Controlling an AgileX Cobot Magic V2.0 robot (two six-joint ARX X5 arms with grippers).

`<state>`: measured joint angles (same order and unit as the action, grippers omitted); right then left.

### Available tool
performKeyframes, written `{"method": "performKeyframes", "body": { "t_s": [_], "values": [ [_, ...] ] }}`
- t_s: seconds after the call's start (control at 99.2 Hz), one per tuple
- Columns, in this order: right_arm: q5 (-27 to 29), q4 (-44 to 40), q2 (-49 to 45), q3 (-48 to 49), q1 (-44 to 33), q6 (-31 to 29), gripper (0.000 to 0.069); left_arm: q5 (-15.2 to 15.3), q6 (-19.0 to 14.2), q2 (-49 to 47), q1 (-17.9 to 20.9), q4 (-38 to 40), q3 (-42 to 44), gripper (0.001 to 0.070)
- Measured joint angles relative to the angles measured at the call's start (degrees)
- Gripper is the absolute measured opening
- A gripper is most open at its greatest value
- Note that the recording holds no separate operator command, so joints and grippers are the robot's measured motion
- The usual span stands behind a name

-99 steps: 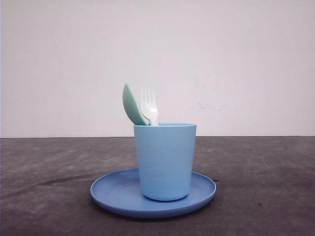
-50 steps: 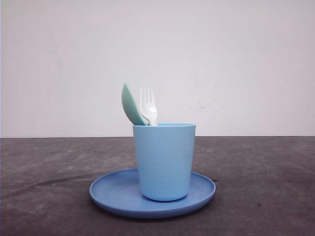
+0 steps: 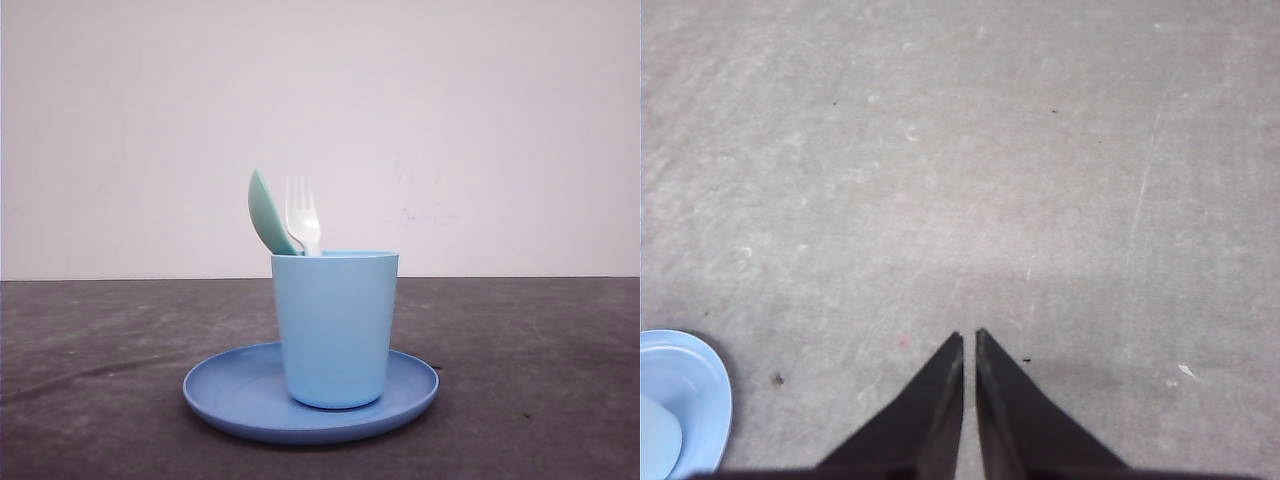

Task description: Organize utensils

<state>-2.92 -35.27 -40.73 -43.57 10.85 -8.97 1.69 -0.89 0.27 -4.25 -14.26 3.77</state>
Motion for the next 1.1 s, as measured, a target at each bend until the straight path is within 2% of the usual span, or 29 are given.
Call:
{"method": "performKeyframes", "body": {
  "t_s": [0.181, 1.028, 1.099],
  "values": [
    [0.0, 0.1, 0.0, 0.0, 0.0, 0.0, 0.0021, 0.0, -0.1, -0.1, 0.0, 3.7, -2.0, 0.0025],
    [0.0, 0.5, 0.0, 0.0, 0.0, 0.2, 0.0021, 0.0, -0.2, 0.0, 0.0, 3.7, -1.9, 0.0025],
    [2.4, 2.6, 0.4, 0.5, -0.5, 2.1, 0.0021, 0.0, -0.2, 0.0, 0.0, 3.7, -1.9, 0.0025]
  ]
}}
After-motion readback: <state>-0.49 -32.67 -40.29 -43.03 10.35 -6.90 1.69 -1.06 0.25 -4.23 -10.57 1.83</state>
